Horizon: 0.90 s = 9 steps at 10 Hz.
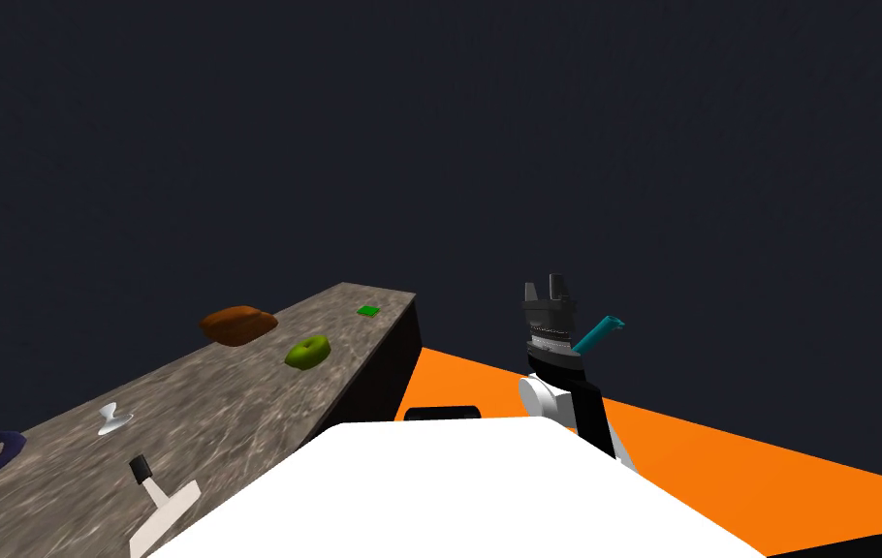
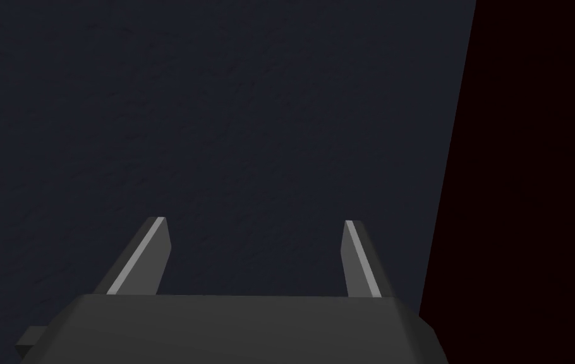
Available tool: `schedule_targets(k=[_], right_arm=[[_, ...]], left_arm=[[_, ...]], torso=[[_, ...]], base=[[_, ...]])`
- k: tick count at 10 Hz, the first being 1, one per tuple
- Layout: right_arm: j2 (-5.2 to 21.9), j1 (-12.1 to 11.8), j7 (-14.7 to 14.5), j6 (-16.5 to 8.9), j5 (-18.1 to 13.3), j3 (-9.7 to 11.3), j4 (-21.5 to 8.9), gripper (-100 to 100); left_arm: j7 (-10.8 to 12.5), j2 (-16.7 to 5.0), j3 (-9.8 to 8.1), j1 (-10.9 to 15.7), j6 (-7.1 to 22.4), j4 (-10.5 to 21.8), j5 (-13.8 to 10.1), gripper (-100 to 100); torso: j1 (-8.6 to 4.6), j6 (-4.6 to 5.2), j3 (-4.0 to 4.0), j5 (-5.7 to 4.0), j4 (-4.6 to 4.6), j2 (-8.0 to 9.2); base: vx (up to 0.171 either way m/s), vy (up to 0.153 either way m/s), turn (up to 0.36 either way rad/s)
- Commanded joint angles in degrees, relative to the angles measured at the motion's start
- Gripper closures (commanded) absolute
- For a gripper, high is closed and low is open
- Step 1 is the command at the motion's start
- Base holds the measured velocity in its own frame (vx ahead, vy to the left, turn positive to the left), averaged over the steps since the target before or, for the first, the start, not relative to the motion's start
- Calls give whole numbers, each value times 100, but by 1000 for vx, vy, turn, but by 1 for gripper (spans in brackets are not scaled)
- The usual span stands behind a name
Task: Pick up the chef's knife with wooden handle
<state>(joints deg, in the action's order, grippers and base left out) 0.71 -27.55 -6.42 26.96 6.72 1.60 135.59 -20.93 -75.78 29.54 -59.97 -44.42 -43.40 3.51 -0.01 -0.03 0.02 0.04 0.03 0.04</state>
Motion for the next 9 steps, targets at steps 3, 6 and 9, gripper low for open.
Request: schedule_targets(k=[3, 6, 9], right_arm=[[0, 0, 0, 0, 0, 0, 0, 0], [0, 0, 0, 0, 0, 0, 0, 0], [0, 0, 0, 0, 0, 0, 0, 0]], left_arm=[[-6, -4, 0, -1, 0, -5, 1, 100], [-2, -2, -1, -1, 1, -5, -1, 0], [31, -396, -68, -215, 227, -520, -214, 100]], torso=[[3, -3, 3, 2, 2, 5], [4, -1, 4, 1, 2, 6], [-1, -4, 6, -2, 2, 11]], base=[[0, 0, 0], [0, 0, 0], [-20, -4, 71]])
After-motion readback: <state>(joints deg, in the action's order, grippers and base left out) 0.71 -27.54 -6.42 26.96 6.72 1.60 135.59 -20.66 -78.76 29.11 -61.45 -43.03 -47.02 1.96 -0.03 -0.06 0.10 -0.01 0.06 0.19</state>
